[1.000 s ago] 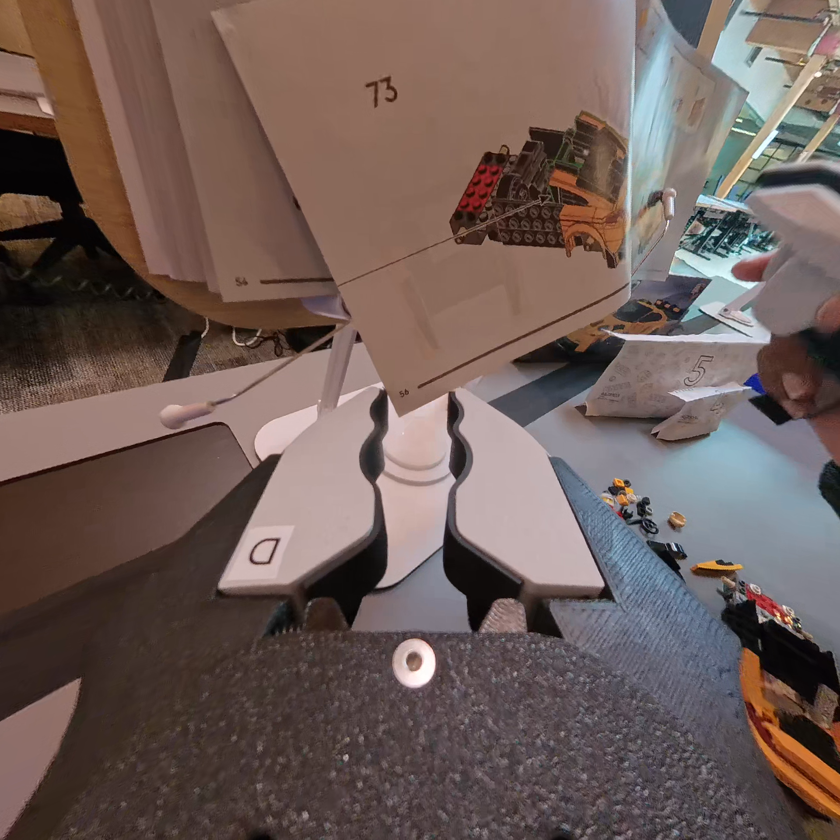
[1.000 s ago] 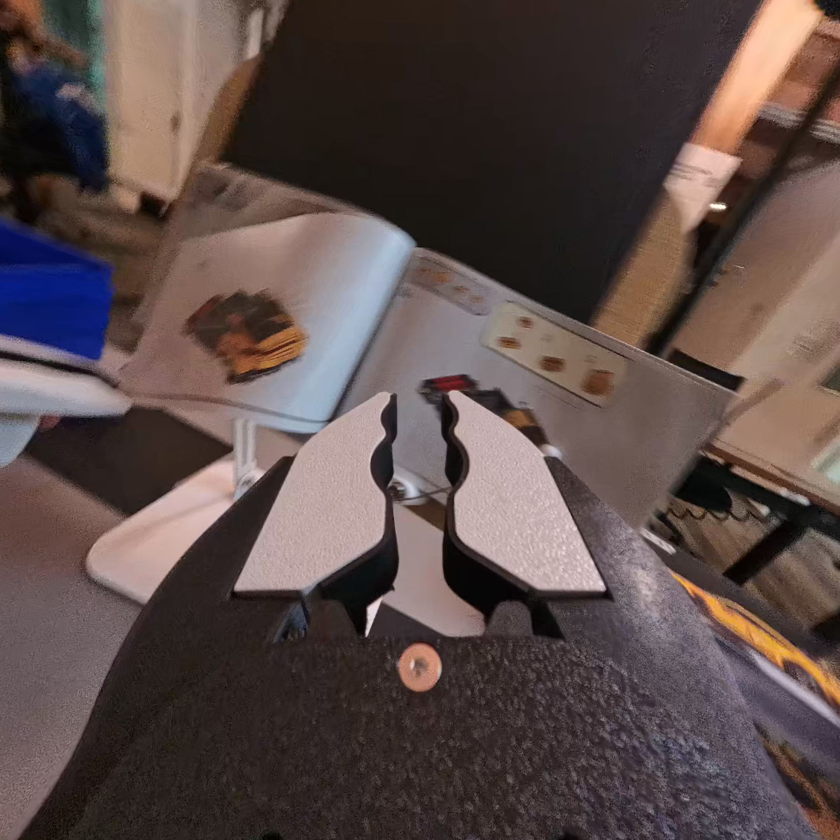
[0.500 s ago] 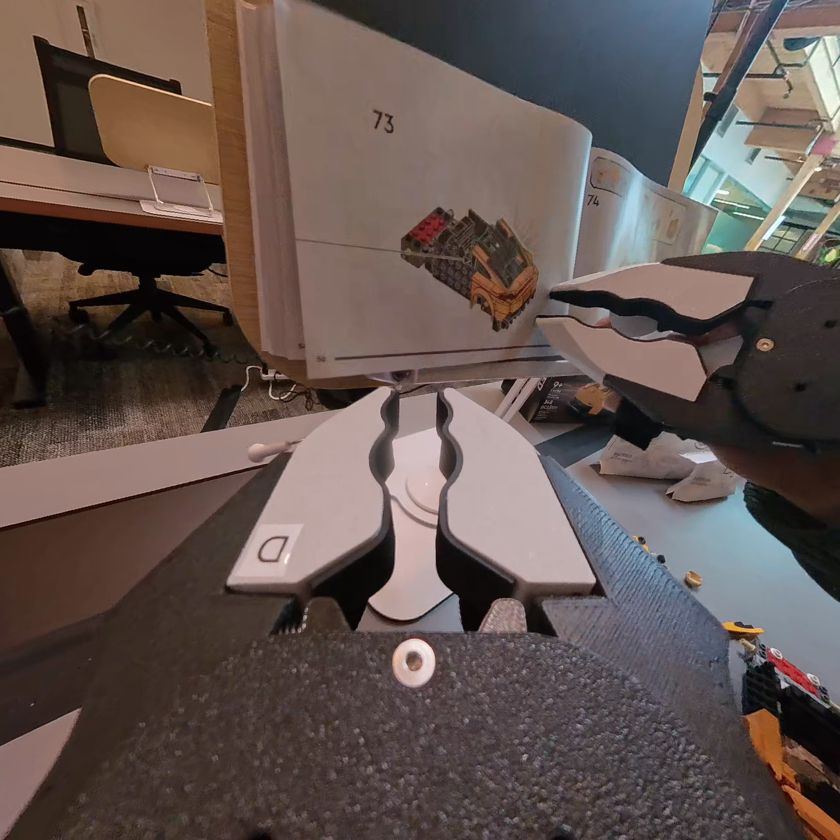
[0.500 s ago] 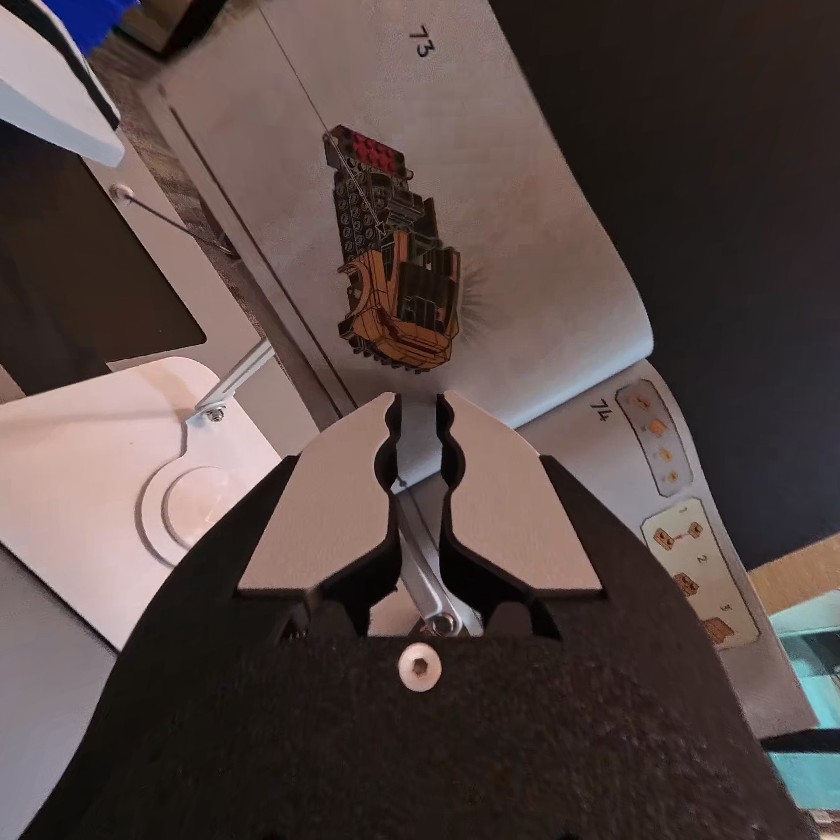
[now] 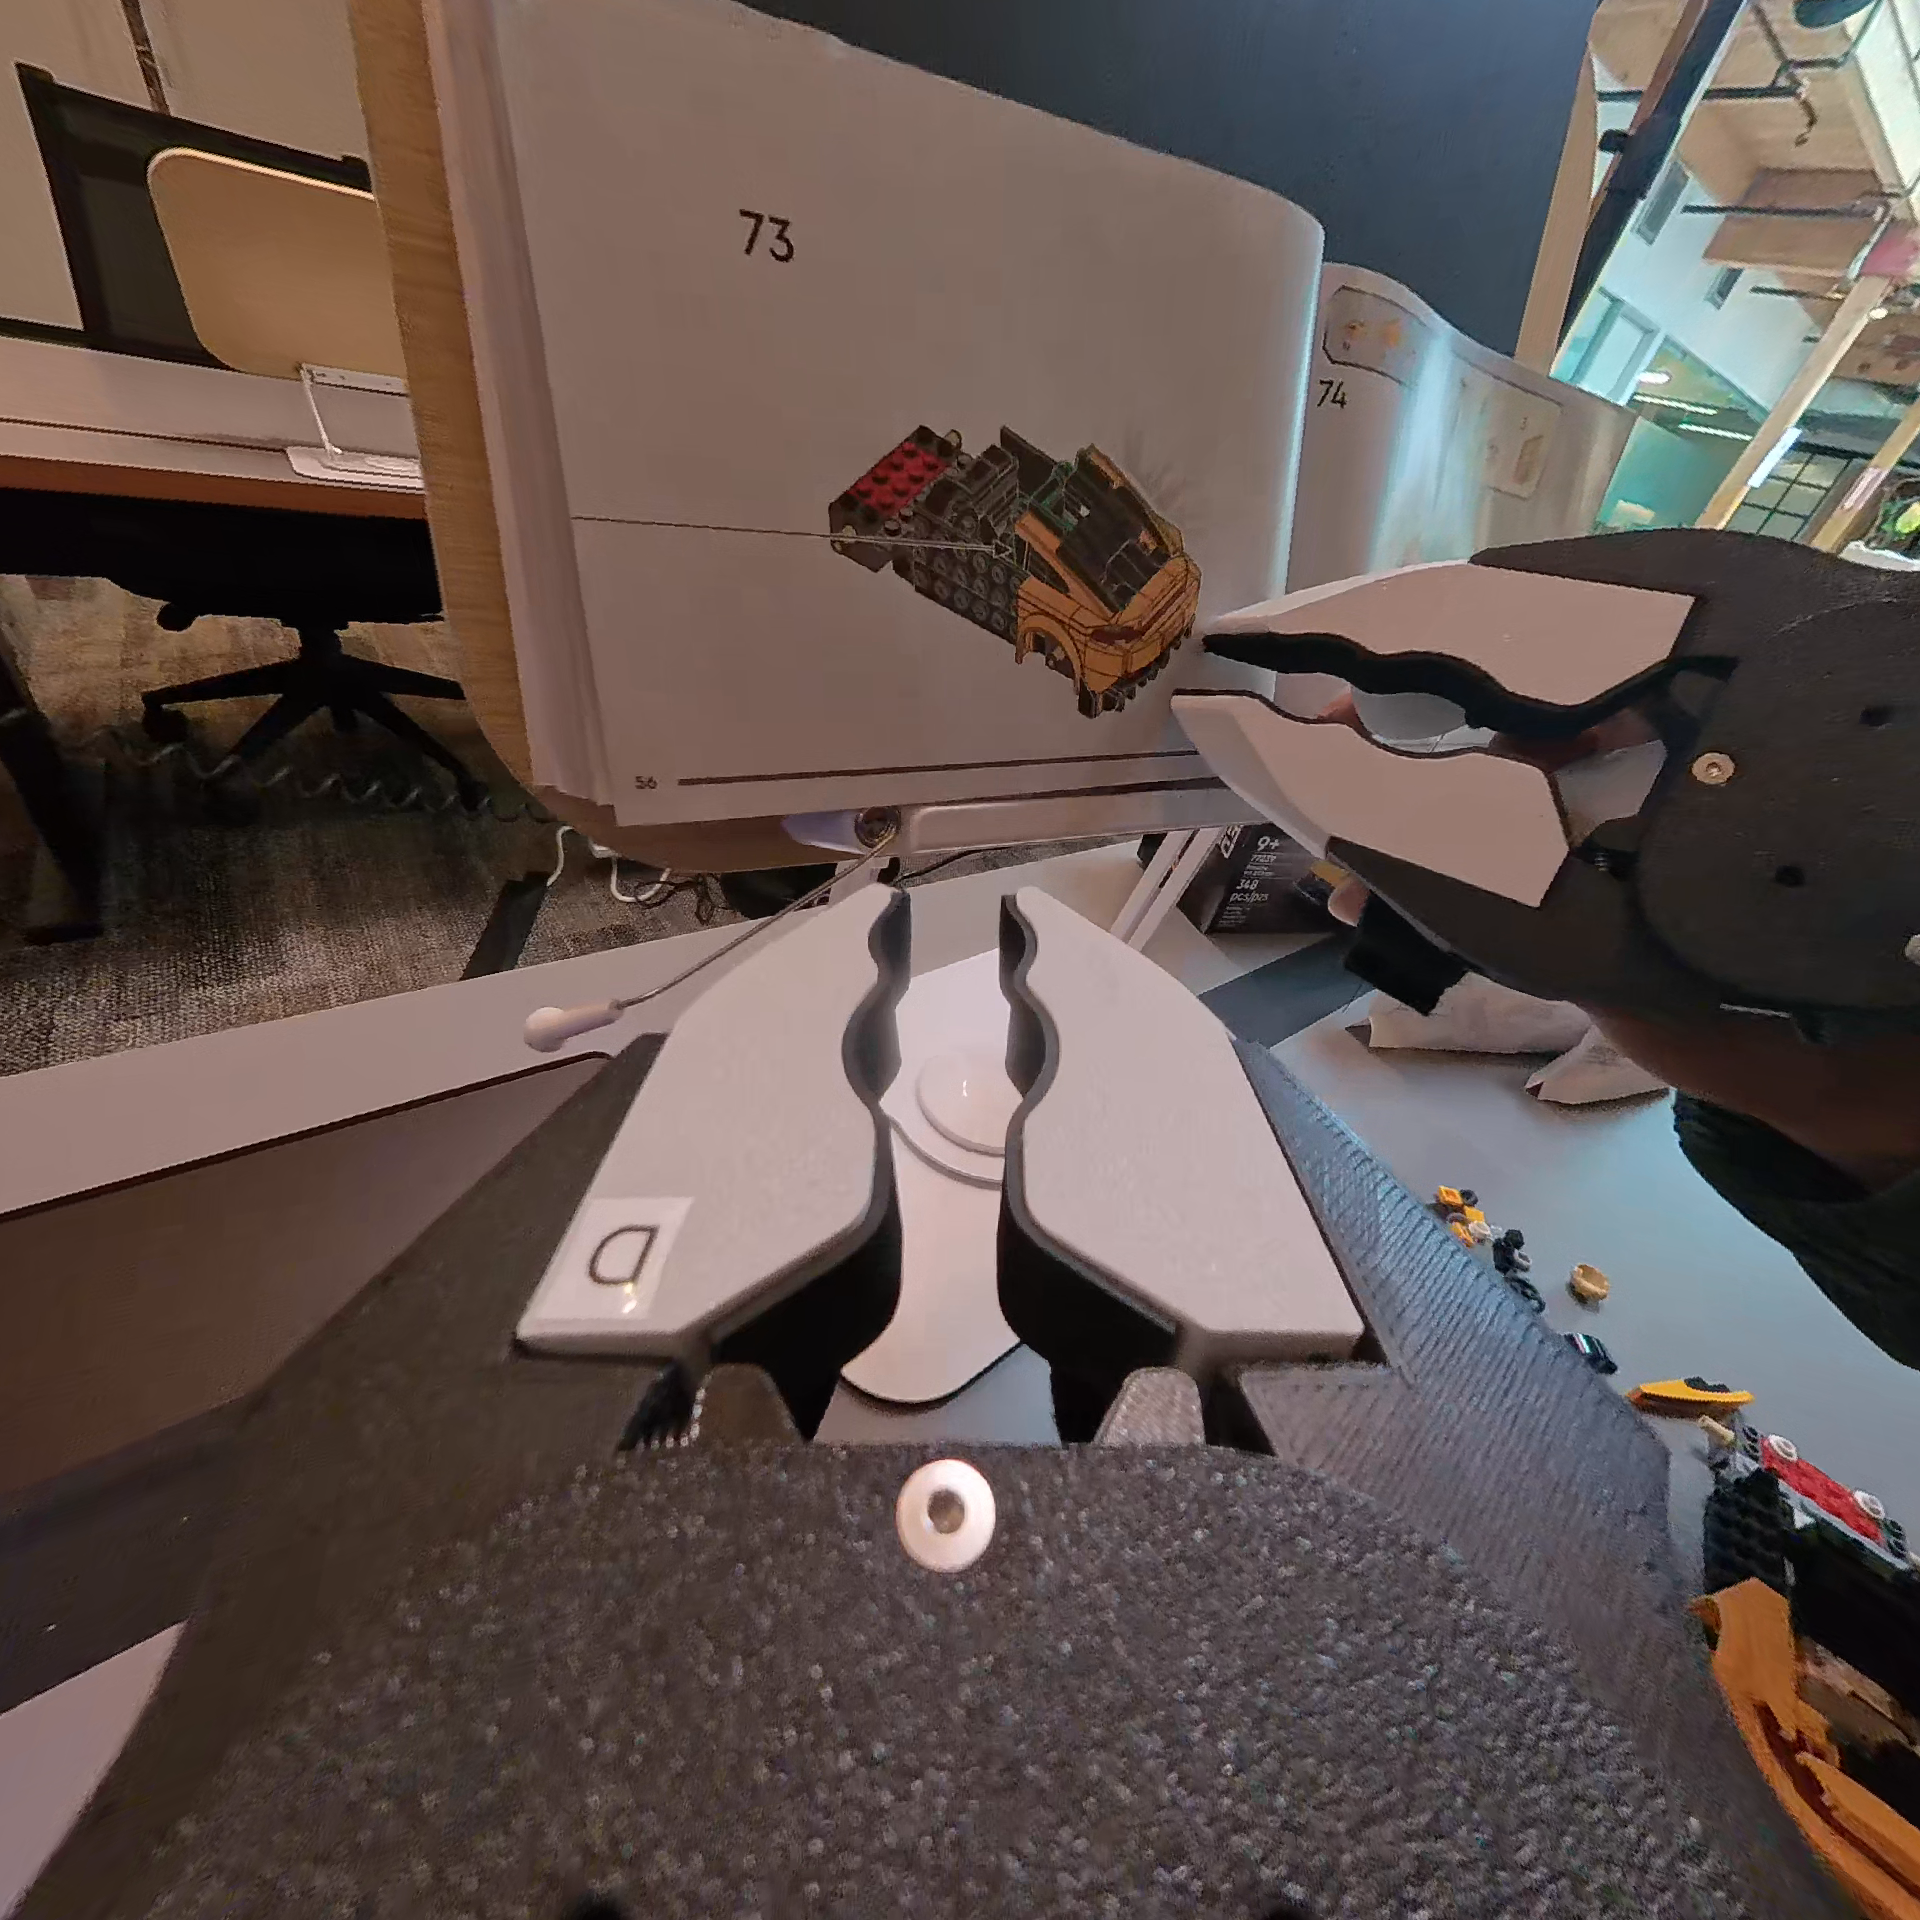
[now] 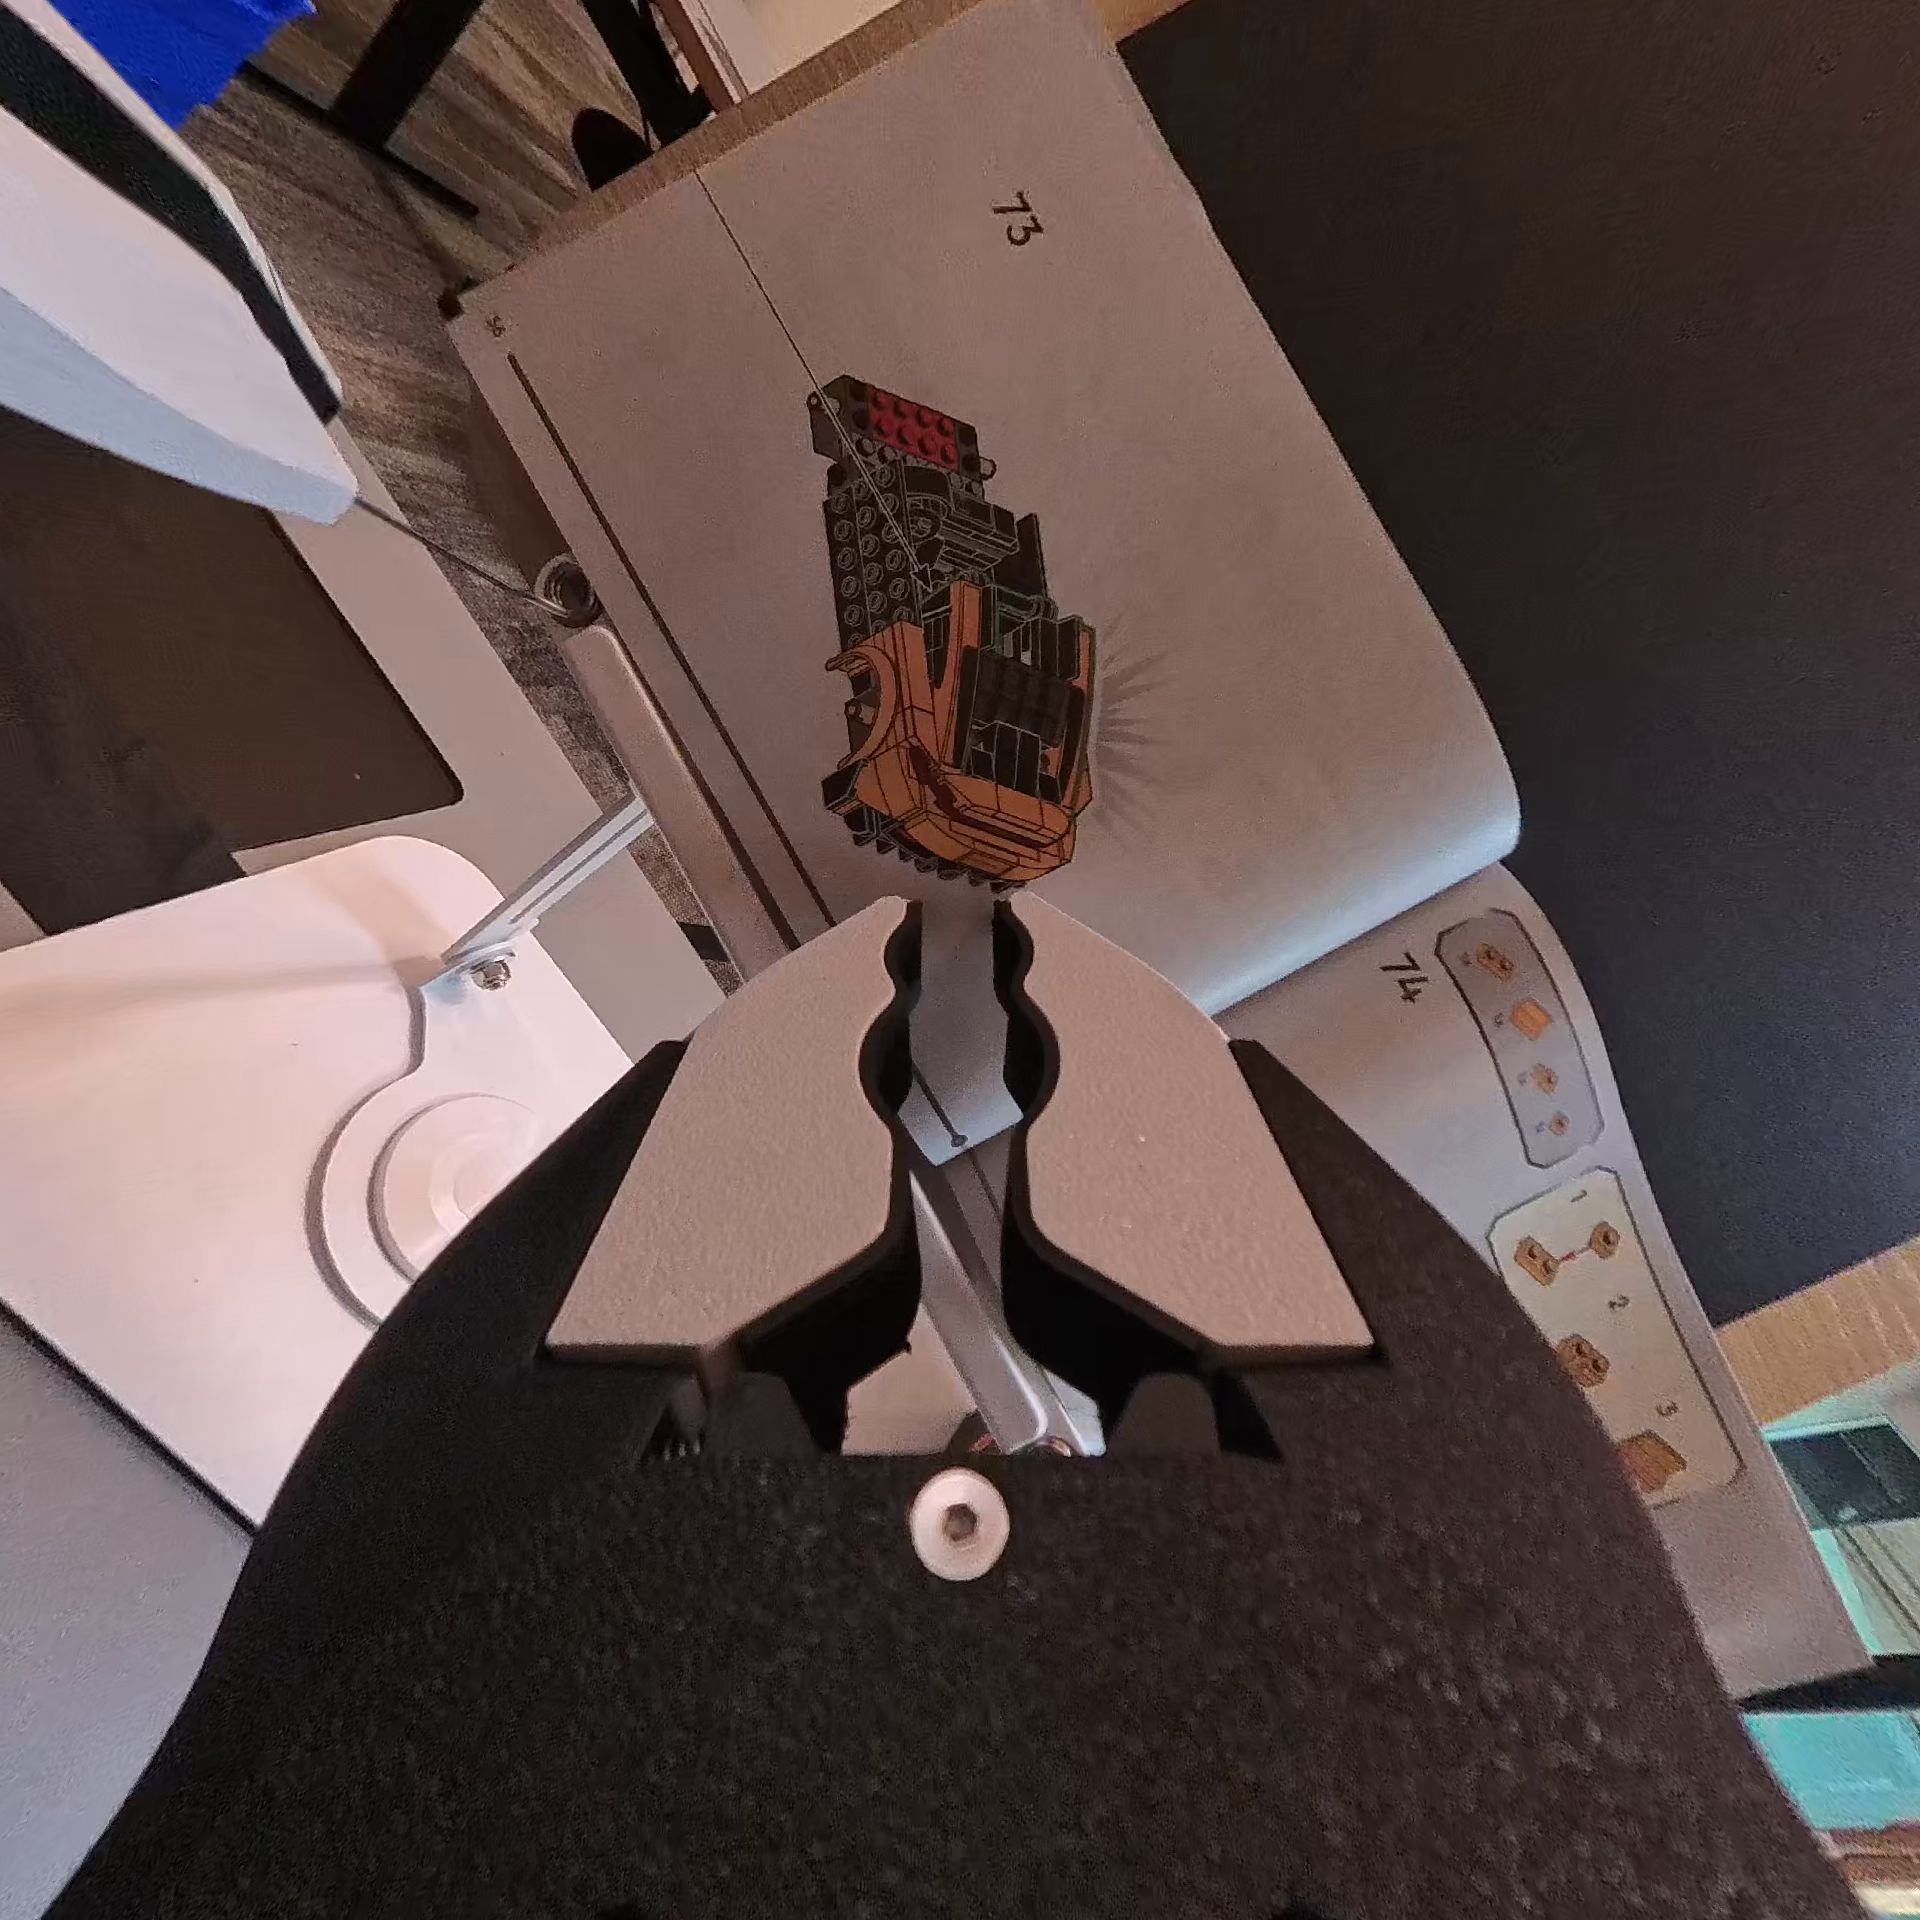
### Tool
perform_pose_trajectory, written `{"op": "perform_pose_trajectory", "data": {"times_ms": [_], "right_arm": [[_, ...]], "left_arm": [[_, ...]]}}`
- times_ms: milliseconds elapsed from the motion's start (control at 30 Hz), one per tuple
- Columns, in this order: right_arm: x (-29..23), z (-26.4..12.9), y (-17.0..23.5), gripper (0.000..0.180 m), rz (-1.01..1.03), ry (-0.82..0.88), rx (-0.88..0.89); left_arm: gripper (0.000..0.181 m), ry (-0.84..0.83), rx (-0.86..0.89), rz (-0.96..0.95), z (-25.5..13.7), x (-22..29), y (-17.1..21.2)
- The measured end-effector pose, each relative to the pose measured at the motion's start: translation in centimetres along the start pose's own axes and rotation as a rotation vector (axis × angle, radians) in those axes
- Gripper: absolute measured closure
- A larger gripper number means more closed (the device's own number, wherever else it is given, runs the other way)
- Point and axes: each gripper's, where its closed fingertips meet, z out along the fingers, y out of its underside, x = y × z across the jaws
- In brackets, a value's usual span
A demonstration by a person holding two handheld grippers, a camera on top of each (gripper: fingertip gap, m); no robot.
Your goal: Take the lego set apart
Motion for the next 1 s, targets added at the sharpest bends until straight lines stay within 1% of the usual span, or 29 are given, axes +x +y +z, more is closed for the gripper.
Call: {"op": "perform_pose_trajectory", "data": {"times_ms": [267,1000], "right_arm": [[-0.2,-0.7,-0.4,0.167,0.024,0.002,0.027],[-1.0,-3.3,-0.8,0.167,0.119,-0.031,0.088]], "left_arm": [[0.165,-0.002,-0.014,0.039,0.3,0.6,0.3],[0.164,0.009,-0.039,0.061,0.9,1.3,1.1]]}}
